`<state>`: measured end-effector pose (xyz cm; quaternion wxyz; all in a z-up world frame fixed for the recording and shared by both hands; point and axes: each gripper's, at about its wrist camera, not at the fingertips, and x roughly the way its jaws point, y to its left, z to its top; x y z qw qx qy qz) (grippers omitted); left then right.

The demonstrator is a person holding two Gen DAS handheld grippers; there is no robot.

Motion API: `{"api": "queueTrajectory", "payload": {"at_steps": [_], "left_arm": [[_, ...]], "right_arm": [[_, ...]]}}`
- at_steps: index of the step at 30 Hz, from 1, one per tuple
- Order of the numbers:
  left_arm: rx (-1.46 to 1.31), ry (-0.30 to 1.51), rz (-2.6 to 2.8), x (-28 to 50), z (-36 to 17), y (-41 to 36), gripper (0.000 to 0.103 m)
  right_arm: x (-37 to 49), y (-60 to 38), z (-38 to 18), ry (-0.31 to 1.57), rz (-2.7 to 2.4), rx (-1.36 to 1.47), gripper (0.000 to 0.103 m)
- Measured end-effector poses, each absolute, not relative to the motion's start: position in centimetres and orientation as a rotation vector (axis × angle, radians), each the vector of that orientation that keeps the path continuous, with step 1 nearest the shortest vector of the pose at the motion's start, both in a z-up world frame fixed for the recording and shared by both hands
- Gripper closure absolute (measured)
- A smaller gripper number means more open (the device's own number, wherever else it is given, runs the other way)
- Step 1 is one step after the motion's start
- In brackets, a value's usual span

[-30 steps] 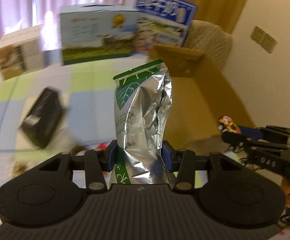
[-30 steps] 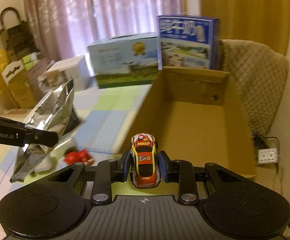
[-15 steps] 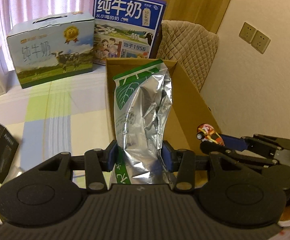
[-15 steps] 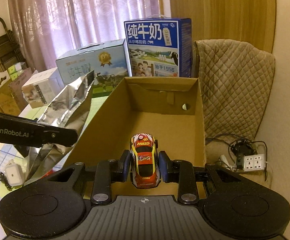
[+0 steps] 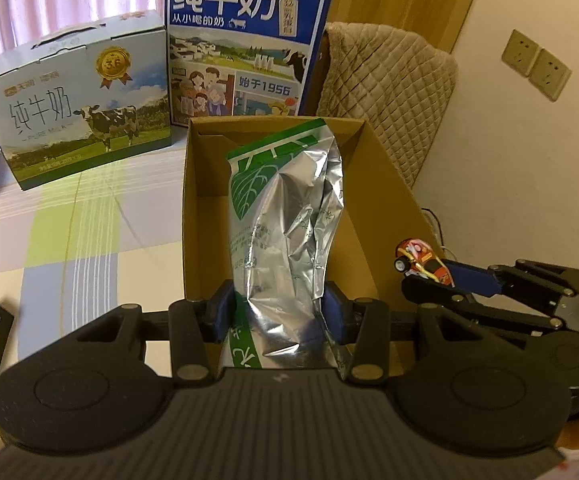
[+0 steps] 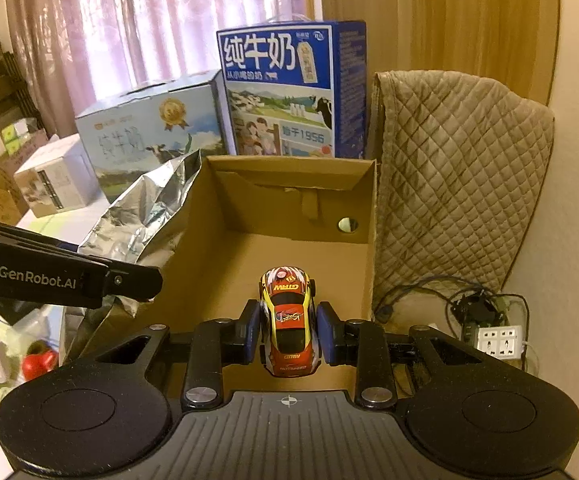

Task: Organize objects
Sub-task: 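Lift the foil bag with the left tool while the right tool grasps and lifts the toy car, then lower the bag into the cardboard box with the left tool while the right tool releases the car inside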

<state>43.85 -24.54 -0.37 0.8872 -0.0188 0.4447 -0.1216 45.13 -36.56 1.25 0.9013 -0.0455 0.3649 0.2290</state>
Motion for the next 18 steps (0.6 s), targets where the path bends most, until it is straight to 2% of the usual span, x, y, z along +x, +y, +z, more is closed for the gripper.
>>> {"api": "queueTrajectory", "payload": {"at_steps": [18], "left_arm": [[-0.018, 1.030, -0.185, 52.6, -5.0, -26.1, 0.062]], "right_arm": [[55.0, -34.0, -1.0, 0.790, 0.475, -0.155, 0.076]]}}
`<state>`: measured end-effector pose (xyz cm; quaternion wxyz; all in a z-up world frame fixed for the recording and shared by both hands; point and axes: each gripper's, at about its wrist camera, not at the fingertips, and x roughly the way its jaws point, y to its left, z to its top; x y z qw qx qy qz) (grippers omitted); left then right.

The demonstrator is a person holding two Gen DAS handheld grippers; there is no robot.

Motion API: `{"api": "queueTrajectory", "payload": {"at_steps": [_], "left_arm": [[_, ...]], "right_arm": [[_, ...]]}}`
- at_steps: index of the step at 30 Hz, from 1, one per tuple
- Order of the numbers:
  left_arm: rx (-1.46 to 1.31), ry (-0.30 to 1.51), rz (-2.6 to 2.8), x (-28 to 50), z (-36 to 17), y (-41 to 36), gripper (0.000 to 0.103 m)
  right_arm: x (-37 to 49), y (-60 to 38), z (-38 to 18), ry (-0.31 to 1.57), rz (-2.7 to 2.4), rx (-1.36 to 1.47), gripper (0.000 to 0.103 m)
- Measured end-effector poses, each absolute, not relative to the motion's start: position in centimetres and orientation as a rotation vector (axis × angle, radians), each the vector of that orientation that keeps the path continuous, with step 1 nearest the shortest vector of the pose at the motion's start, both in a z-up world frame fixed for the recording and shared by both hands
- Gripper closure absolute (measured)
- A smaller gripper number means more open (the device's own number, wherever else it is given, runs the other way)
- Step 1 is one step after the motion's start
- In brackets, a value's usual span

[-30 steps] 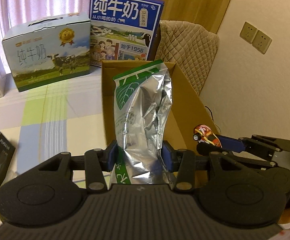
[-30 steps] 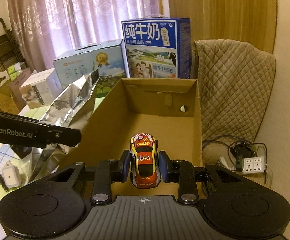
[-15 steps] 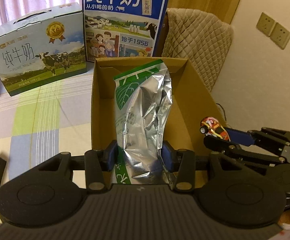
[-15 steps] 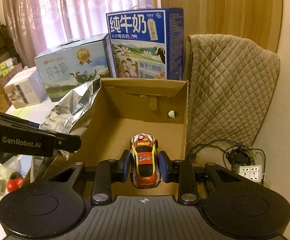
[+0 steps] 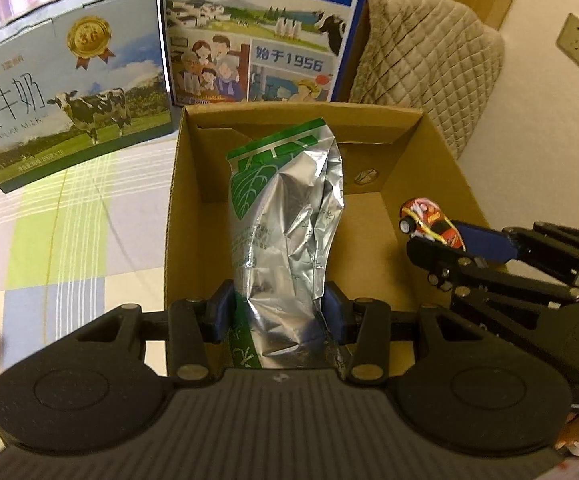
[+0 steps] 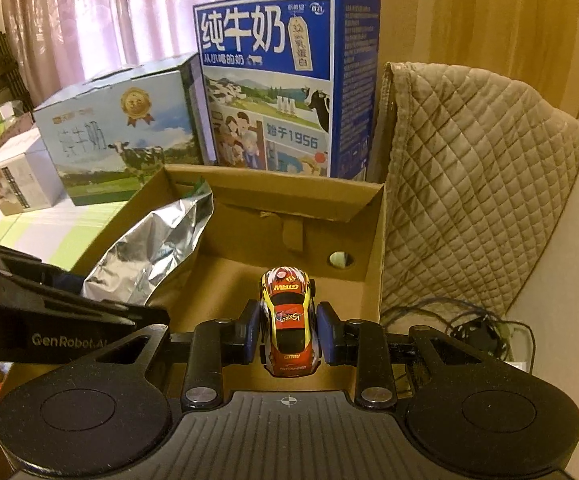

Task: Organize objects
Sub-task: 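Lower the bag into the cardboard box with the left tool while the right tool releases the car inside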

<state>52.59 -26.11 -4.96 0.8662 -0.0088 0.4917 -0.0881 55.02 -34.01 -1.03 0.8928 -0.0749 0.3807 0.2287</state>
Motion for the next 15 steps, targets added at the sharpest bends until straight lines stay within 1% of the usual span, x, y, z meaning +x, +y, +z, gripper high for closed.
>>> {"api": "queueTrajectory", "payload": {"at_steps": [6, 15], "left_arm": [[0.002, 1.047, -0.168, 54.6, -6.1, -26.7, 0.062], [0.038, 1.043, -0.167, 56.3, -6.5, -27.5, 0.061]], "right_arm": [[57.2, -34.0, -1.9, 0.812, 0.468, -0.160, 0.076], [58.4, -33.5, -2.2, 0.808, 0.488, -0.165, 0.076]]}}
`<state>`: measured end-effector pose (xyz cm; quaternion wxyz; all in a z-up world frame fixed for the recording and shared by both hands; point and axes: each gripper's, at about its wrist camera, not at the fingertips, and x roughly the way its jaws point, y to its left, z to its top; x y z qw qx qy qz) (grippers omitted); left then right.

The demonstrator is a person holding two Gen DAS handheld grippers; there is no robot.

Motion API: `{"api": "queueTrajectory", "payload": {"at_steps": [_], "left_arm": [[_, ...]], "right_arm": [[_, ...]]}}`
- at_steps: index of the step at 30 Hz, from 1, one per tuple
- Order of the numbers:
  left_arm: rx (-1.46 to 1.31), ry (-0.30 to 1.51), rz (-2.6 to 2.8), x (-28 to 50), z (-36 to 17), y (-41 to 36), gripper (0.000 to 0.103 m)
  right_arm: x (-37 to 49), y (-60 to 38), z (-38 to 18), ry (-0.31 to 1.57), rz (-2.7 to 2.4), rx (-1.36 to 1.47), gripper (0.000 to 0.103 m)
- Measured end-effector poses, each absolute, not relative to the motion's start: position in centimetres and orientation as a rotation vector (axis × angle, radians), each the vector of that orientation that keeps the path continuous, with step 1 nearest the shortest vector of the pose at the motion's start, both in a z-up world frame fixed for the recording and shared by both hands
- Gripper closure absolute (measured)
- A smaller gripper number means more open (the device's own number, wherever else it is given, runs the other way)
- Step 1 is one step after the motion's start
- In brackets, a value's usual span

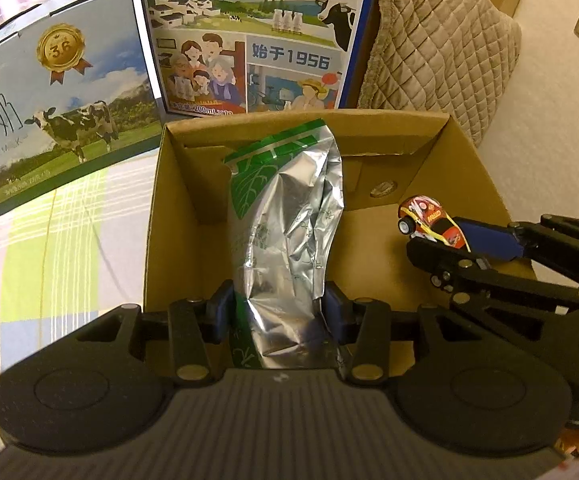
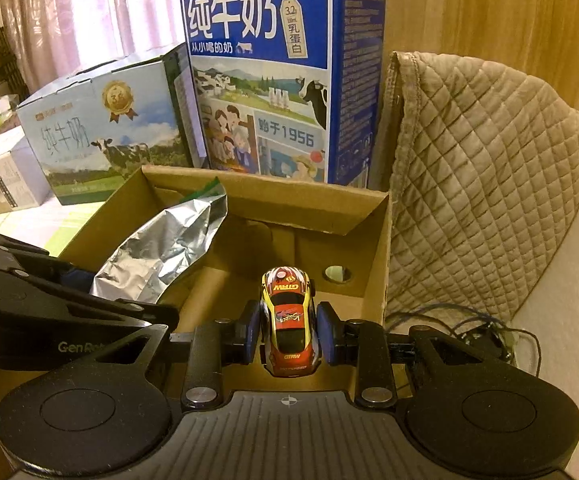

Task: Organize objects
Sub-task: 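Lower the bag into the cardboard box with the left tool while the right tool releases the car inside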

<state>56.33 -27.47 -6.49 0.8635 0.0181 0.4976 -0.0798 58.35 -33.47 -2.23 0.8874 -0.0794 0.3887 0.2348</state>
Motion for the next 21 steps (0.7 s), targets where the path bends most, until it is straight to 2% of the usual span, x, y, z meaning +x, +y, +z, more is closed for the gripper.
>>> {"api": "queueTrajectory", "payload": {"at_steps": [6, 10, 13, 21], "left_arm": [[0.051, 1.037, -0.164, 56.71, -6.63, -27.60, 0.061], [0.067, 1.021, -0.158, 56.78, -6.73, -27.70, 0.056], [0.087, 0.997, -0.142, 56.79, -6.61, -27.61, 0.045], [0.094, 0.994, -0.149, 56.90, -6.44, -27.42, 0.043]], "right_arm": [[58.82, -33.28, -2.34, 0.806, 0.489, -0.167, 0.076], [58.90, -33.27, -2.35, 0.805, 0.490, -0.168, 0.076], [59.04, -33.44, -2.34, 0.801, 0.488, -0.158, 0.076], [59.02, -33.55, -2.36, 0.795, 0.487, -0.152, 0.076]]}}
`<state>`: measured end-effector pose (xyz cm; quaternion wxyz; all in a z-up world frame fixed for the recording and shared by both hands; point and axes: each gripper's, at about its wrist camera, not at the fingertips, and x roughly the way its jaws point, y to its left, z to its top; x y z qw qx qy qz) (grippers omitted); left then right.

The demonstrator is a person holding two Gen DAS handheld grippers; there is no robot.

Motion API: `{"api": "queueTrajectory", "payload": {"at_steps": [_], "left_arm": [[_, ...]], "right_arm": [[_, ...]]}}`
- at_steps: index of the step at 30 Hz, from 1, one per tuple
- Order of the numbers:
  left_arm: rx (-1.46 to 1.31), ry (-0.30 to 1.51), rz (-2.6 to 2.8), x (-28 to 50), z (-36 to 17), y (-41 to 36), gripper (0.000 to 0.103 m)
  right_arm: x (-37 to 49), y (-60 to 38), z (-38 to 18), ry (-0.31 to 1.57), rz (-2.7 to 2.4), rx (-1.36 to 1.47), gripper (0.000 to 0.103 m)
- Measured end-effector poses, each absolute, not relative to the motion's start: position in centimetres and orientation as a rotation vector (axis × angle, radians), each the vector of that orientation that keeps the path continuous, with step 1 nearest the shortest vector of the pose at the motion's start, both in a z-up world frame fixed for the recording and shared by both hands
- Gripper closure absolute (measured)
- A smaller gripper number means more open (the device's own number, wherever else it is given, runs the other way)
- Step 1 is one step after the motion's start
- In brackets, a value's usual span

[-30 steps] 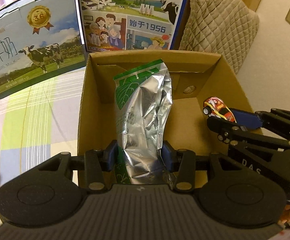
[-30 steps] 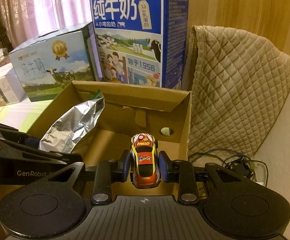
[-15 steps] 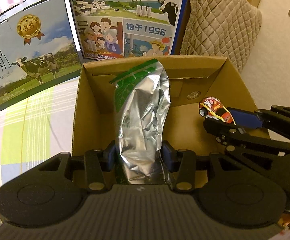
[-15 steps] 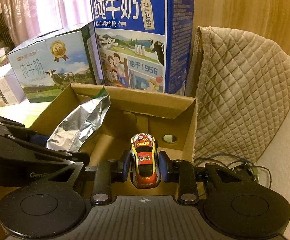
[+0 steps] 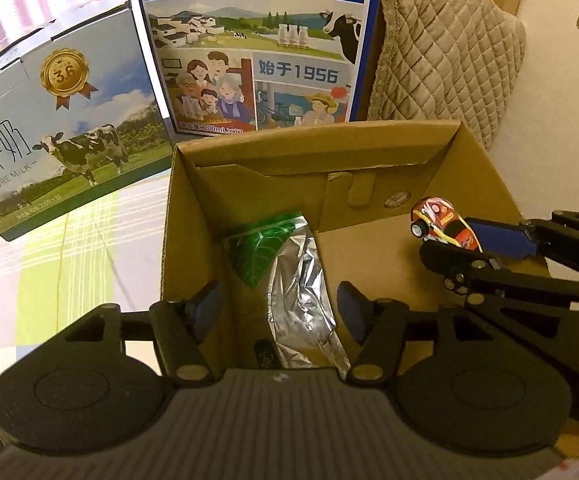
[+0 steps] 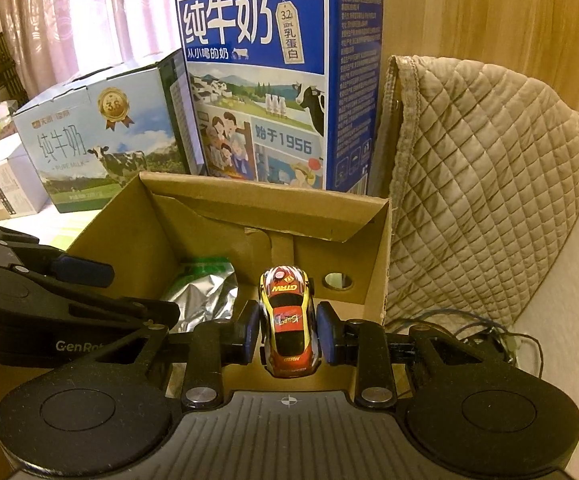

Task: Organize objects
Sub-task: 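Lower the bag into the cardboard box with the left tool while the right tool releases the car inside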

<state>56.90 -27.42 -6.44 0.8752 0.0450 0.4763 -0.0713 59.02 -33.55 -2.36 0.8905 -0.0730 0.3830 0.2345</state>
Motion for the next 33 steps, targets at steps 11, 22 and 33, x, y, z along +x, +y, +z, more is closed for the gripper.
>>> {"api": "queueTrajectory", "payload": {"at_steps": [11, 22, 33], "left_arm": [[0.099, 0.984, -0.169, 56.4, -6.3, -27.4, 0.036], [0.086, 0.975, -0.198, 55.3, -5.9, -27.1, 0.027], [0.064, 0.962, -0.216, 53.2, -4.8, -26.5, 0.026]], "right_arm": [[58.8, -33.9, -2.1, 0.772, 0.476, -0.130, 0.075], [57.8, -34.5, -1.9, 0.762, 0.471, -0.114, 0.072], [55.7, -35.1, -0.9, 0.755, 0.470, -0.088, 0.068]]}}
